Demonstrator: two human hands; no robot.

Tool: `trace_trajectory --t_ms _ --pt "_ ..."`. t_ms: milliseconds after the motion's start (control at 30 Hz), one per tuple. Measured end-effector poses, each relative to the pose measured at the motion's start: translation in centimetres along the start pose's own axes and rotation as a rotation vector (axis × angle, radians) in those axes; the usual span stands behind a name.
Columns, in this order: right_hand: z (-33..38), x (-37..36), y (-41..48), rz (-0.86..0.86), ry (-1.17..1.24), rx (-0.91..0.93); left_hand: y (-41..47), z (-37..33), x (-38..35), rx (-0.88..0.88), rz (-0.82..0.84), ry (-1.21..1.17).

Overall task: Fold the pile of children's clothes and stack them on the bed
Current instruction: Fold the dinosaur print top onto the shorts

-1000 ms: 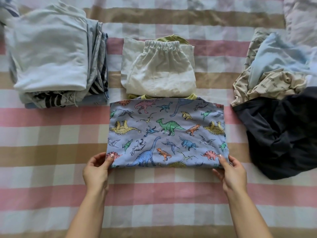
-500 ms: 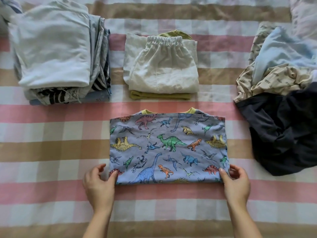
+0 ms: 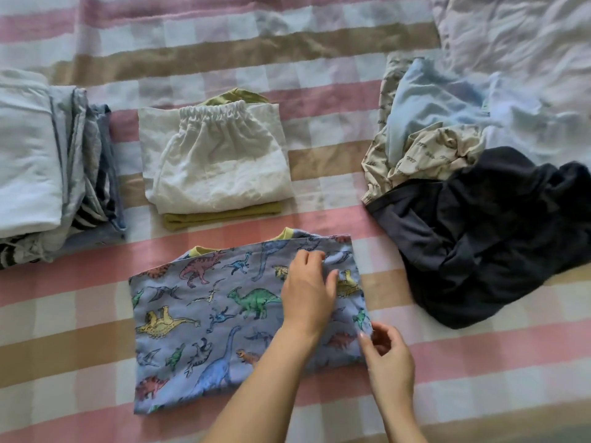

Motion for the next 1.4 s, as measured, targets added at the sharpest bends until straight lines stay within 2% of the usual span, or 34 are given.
trace_trajectory --t_ms 133,233,433,667,833,900,967,1000,1067,1167,1267,1400 --pt "-0.7 0.1 0.3 0.04 0.037 -0.036 2.6 -0.1 -3.3 0.175 0.035 0.283" --pt "-1.2 0.1 0.5 0.064 0.073 -0.067 3.5 0.1 -4.5 0.283 0.019 0.359" --pt "-1.8 -0.3 0.1 0.088 0.243 -0.117 3.6 0.4 -3.4 0.264 -0.073 0.209" --pt "-0.6 -0.1 -1.6 0.014 0.464 -0.072 3.4 1.2 -0.9 0.143 -0.117 -0.216" --pt "3.3 -1.1 -6.1 -0.011 0.372 0.106 1.3 3.1 2.8 0.181 -0.1 -0.723" --pt "6.8 -2.6 -8.9 0.037 0.265 0.338 0.1 4.8 5.2 0.19 -0.067 -0.872" --pt "10.7 -5.3 -12.3 0.105 0.102 0.63 -1.1 6.8 7.8 0.178 -0.029 -0.96" --pt "11.9 -6.9 -13.8 0.111 0.038 0.714 -1.8 8.1 9.3 0.17 -0.023 -1.004" --pt "13.6 -10.0 -15.8 0.105 -0.027 0.812 -3.2 11.1 12.2 0.167 -0.034 -1.072" --pt "15.6 -15.3 -18.6 0.226 -0.121 1.009 -4.6 15.5 15.1 0.203 -0.059 -1.053" --pt "15.7 -20.2 -19.6 0.328 -0.237 1.067 -5.3 19.8 16.3 0.268 -0.102 -1.021" --pt "14.5 -24.9 -19.2 0.396 -0.371 1.023 -5.6 23.6 16.0 0.374 -0.171 -1.017"
Point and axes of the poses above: each hand's wrist, its own y-axis towards the middle knuckle, its own x-axis out of the back of the hand, z = x × y, the point moved 9 cm from there along y, towards the middle knuckle, and after that the axes turned 8 degrees about z, right-handed, at the moved point
